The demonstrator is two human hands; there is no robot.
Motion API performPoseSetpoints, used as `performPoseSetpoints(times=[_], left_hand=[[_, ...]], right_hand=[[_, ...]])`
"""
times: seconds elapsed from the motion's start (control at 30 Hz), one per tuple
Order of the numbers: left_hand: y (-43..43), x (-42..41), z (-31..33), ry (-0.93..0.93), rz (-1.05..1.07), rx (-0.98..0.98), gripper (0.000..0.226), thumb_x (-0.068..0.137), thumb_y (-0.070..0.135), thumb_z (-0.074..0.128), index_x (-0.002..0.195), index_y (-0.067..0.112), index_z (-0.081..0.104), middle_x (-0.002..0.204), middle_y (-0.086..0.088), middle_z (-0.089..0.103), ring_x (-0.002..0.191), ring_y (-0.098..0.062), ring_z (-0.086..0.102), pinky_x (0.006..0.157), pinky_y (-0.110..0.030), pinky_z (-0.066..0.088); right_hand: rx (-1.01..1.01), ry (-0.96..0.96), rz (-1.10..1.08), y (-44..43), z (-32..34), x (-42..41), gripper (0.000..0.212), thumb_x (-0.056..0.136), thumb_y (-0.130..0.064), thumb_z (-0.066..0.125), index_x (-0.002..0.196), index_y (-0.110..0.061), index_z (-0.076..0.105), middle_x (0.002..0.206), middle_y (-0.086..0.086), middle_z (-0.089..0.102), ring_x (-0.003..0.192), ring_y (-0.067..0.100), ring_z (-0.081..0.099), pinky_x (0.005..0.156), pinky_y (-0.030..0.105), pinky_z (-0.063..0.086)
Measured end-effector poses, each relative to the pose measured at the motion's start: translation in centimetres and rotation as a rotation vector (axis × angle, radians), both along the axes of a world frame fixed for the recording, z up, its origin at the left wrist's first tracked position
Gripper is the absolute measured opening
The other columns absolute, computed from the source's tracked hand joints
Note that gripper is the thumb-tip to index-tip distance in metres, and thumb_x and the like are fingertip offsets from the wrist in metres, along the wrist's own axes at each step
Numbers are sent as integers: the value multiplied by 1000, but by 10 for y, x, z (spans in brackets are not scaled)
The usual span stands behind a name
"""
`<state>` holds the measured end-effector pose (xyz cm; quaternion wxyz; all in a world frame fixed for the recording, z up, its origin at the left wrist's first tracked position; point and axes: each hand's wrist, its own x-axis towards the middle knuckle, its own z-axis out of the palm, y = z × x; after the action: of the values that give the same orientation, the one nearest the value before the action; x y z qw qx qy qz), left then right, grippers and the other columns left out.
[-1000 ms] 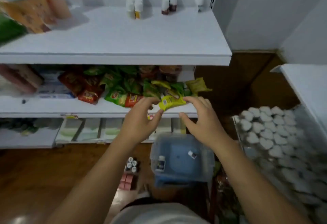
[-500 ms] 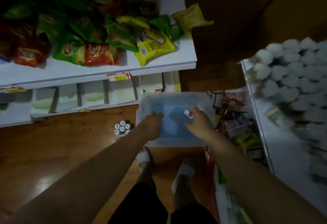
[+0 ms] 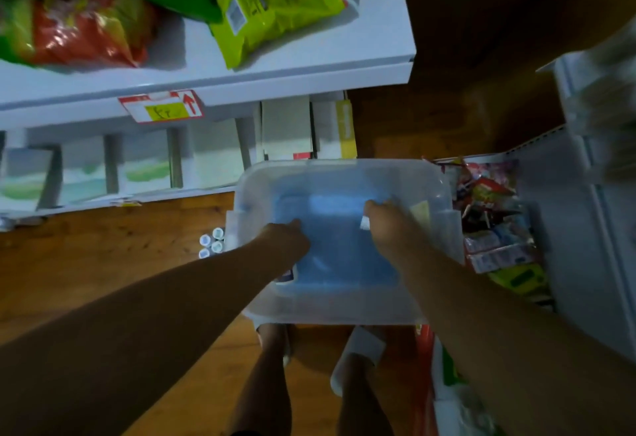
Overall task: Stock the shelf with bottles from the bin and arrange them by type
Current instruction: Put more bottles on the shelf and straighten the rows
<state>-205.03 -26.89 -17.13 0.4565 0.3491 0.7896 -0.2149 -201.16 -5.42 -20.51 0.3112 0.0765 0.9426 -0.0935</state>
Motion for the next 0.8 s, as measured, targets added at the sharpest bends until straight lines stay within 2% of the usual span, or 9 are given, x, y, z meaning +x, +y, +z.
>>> performPoseSetpoints(times=[0.03, 0.13, 0.2, 0.23, 0.3, 0.4, 0.53, 0.63, 0.8], left_hand=[[0, 0, 5, -13, 18, 22, 62, 83, 7, 82, 140, 6, 57, 148, -21, 41, 119, -40, 64, 90, -47, 55], [2, 0, 30, -1, 78, 169, 56, 83, 10, 83, 134, 8, 61, 143, -22, 44, 119, -38, 59, 94, -43, 56], [3, -4, 57, -37, 236, 350, 54, 80, 16, 88, 128, 15, 61, 130, -14, 53, 115, -32, 56, 89, -34, 50], [3, -8, 75, -59, 352, 450, 56, 77, 20, 91, 124, 21, 61, 123, -9, 57, 113, -29, 56, 88, -34, 48], [0, -17, 122, -120, 601, 667, 58, 69, 23, 97, 115, 31, 62, 111, 3, 61, 106, -22, 61, 88, -34, 53], [-6, -25, 208, -226, 845, 1017, 60, 69, 20, 97, 117, 32, 64, 111, 0, 66, 99, -21, 66, 85, -35, 56], [-16, -26, 334, -210, 943, 1346, 62, 79, 4, 91, 128, 22, 56, 113, -1, 63, 89, -9, 64, 78, -23, 54], [-24, -23, 418, -259, 1038, 1552, 66, 80, 0, 86, 132, 19, 52, 104, -1, 62, 85, -15, 65, 76, -32, 60], [-48, -24, 514, -329, 1121, 1896, 69, 73, -3, 87, 132, 10, 54, 102, -8, 69, 91, -23, 69, 76, -33, 60]], right_hand=[[-67, 5, -61, 1, 1, 0, 31, 89, -4, 64, 118, -14, 58, 118, 17, 62, 120, 34, 56, 105, 36, 38], [-344, 63, -316, 0, 23, 0, 15, 92, -15, 69, 104, -9, 63, 100, 11, 65, 96, 32, 63, 69, 30, 43], [-545, 123, -482, -4, 62, 1, 11, 92, -17, 72, 94, -9, 65, 84, 6, 64, 79, 26, 63, 61, 28, 42], [-623, 173, -518, -6, 89, 2, 10, 92, -17, 74, 93, -9, 68, 82, 6, 67, 76, 25, 64, 64, 30, 46], [-799, 261, -571, -10, 152, 7, 7, 92, -16, 76, 96, -20, 73, 88, 3, 74, 82, 21, 70, 72, 34, 54], [-1002, 413, -588, -13, 249, 13, 22, 92, -15, 77, 104, -33, 73, 96, -2, 77, 90, 13, 73, 78, 30, 58], [-1163, 600, -638, -21, 373, 12, 23, 93, -10, 75, 112, -23, 73, 104, 0, 78, 95, 11, 73, 82, 26, 58], [-1243, 673, -618, -31, 455, 11, 26, 94, -12, 74, 119, -21, 72, 110, -1, 79, 104, 17, 75, 88, 34, 61], [-1303, 816, -542, -52, 550, 2, 35, 89, -11, 77, 122, -22, 70, 107, 3, 79, 101, 21, 75, 87, 32, 61]])
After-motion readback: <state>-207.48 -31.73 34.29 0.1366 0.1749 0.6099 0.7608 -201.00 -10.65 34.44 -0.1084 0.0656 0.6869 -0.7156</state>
